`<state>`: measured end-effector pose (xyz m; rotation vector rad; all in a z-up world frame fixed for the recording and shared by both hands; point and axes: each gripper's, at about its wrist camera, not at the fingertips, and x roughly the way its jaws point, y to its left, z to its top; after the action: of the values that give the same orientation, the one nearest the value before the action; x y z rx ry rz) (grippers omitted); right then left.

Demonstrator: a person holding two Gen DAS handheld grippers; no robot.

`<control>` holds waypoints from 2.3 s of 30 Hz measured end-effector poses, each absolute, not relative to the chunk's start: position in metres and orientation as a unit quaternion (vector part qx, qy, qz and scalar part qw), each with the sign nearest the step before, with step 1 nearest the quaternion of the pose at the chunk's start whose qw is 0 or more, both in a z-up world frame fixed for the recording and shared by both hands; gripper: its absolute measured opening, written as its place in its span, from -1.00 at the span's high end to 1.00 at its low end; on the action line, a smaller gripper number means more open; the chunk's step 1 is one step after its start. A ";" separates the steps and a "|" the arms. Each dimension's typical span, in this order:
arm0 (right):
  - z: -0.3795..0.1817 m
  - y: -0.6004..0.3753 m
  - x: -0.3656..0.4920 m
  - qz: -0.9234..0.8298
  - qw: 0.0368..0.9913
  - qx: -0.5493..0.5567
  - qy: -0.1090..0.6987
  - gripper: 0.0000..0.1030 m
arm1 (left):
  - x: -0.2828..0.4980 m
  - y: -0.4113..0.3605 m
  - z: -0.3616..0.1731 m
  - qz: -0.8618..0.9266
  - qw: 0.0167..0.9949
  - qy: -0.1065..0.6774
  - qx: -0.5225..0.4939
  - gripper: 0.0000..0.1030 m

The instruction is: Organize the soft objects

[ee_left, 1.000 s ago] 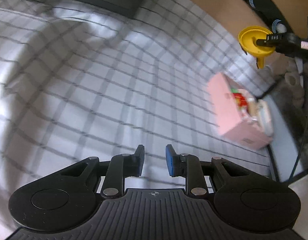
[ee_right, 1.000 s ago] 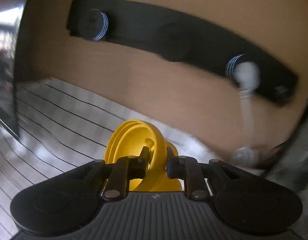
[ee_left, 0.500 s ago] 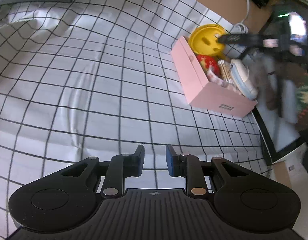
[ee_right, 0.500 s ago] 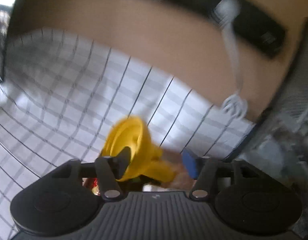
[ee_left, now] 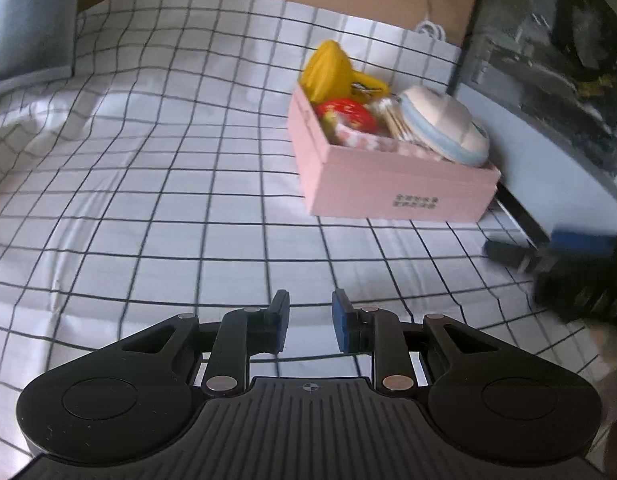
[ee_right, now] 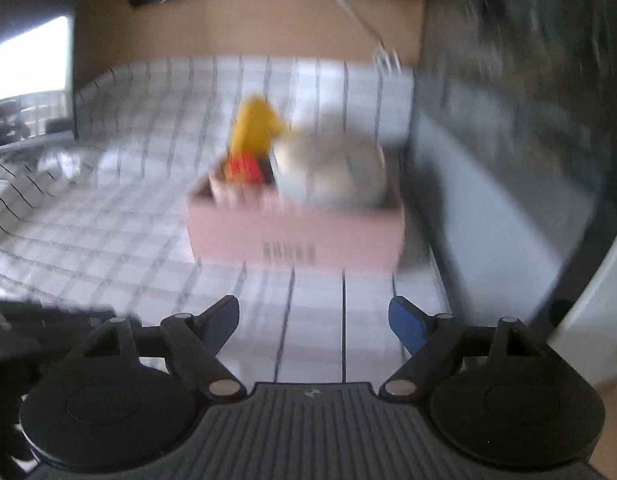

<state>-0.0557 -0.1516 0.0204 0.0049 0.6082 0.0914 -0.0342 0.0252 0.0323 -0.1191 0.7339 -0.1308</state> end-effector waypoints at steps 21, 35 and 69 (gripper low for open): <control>-0.036 -0.152 -0.020 0.014 0.949 0.022 0.315 -0.95 | -0.022 -0.018 0.003 -0.051 0.950 0.307 0.031 0.48; -0.036 -0.151 -0.020 0.015 0.948 0.025 0.316 -0.98 | -0.021 -0.015 0.003 -0.050 0.950 0.308 0.024 0.52; -0.036 -0.150 -0.020 0.013 0.948 0.026 0.316 -1.00 | -0.021 -0.014 0.003 -0.050 0.950 0.307 0.025 0.52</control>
<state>-0.0204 -0.1503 -0.0363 0.0532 0.6432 0.0264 -0.0213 -0.0140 0.0032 0.0517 0.6253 -0.1026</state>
